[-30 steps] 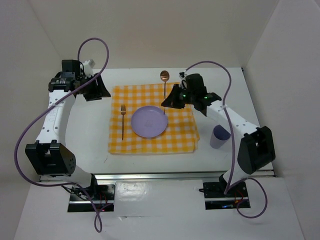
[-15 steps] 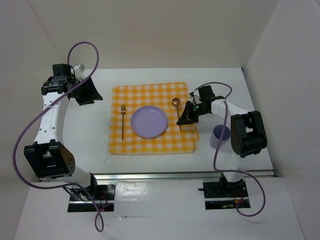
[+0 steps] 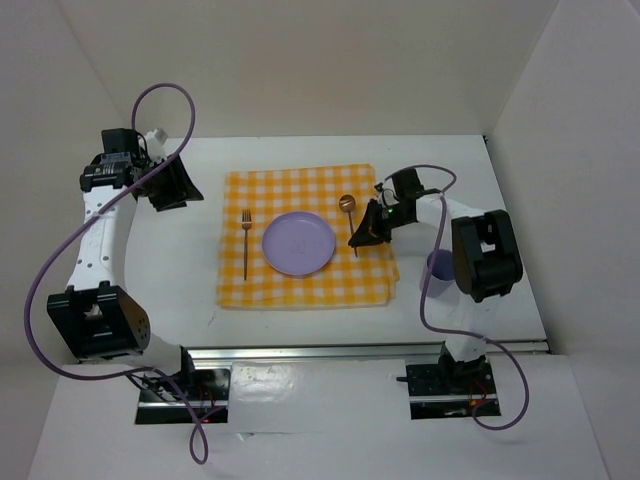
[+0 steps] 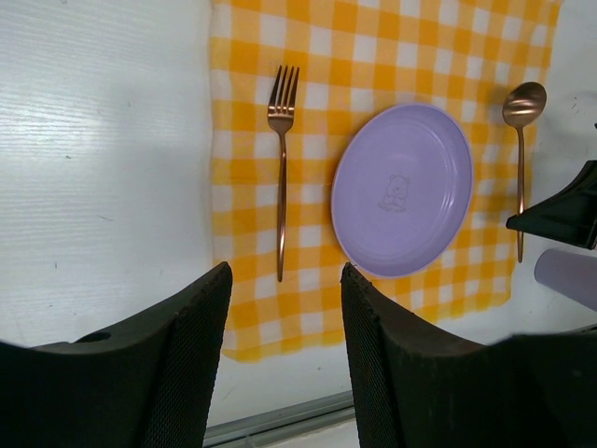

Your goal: Set the dinner table for one person

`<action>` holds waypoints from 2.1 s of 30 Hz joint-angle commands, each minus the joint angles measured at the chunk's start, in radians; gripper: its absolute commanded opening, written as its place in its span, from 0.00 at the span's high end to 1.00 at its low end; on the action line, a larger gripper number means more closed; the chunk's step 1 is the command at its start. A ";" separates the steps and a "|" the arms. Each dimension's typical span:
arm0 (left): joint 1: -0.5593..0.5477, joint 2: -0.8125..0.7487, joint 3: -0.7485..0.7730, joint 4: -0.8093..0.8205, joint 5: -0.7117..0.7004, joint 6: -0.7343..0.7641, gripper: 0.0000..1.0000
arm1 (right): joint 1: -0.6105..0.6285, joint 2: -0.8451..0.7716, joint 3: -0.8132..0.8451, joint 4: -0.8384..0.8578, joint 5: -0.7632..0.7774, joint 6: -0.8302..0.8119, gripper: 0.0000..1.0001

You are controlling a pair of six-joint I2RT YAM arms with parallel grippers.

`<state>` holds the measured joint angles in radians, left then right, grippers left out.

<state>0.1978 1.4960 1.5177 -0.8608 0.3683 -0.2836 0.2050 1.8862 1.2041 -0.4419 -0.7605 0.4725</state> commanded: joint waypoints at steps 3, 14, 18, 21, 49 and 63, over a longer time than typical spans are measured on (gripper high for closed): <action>0.006 -0.043 -0.004 0.016 0.021 0.024 0.42 | 0.007 0.030 0.031 0.087 -0.025 0.035 1.00; 0.006 -0.034 -0.013 0.016 0.012 0.024 0.42 | 0.007 0.082 0.008 0.134 -0.034 0.078 0.96; 0.006 -0.034 -0.013 0.016 0.012 0.024 0.42 | 0.007 0.082 -0.003 0.144 -0.022 0.087 0.87; 0.006 -0.034 -0.013 0.016 0.012 0.024 0.42 | -0.003 0.082 -0.003 0.144 -0.022 0.087 0.81; 0.006 -0.043 -0.013 0.016 0.012 0.024 0.42 | -0.003 -0.029 -0.032 -0.012 0.107 0.058 0.57; 0.006 -0.043 -0.004 0.006 -0.031 0.043 0.43 | 0.117 -0.208 0.626 -0.725 0.938 -0.025 0.43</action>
<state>0.1978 1.4933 1.5108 -0.8616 0.3569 -0.2646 0.4191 1.8015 1.8030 -0.8959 -0.0753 0.4587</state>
